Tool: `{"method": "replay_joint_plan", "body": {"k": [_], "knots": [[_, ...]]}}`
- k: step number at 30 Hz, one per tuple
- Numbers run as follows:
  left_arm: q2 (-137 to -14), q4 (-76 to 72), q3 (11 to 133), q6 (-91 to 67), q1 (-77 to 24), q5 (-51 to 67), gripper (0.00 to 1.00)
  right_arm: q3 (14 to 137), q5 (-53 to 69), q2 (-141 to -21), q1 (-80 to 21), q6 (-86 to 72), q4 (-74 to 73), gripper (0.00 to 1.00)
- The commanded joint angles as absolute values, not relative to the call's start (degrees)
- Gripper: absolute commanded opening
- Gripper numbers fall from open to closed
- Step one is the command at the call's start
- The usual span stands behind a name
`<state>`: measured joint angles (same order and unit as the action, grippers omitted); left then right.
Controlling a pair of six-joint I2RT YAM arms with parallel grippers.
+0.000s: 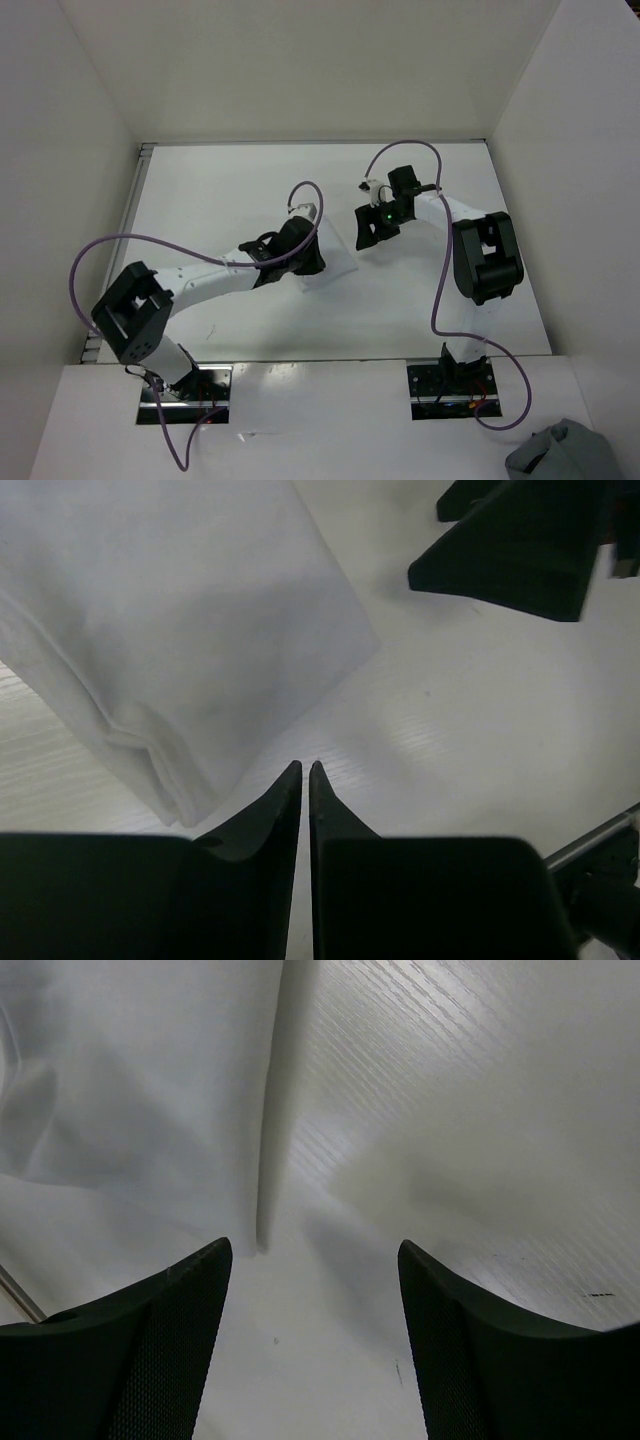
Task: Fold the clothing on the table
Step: Fold the skirt
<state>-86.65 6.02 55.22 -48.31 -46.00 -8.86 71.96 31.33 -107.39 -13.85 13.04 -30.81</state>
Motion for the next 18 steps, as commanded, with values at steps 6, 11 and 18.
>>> {"method": "replay_joint_plan", "body": {"k": [6, 11, 18], "knots": [[-95.4, 5.3, 59.2, -52.6, -46.0, -11.1, 0.06, 72.6, 32.6, -103.9, -13.6, 15.1, -30.5, 0.71], [-94.8, 8.8, 58.5, -56.4, -46.0, -17.0, 0.06, 72.6, 32.6, -103.9, -13.6, 15.1, -30.5, 0.71], [-96.9, 12.8, 58.0, -60.2, -46.0, -19.0, 0.06, 72.6, 32.6, -104.5, -13.6, 15.1, -31.0, 0.71]]}}
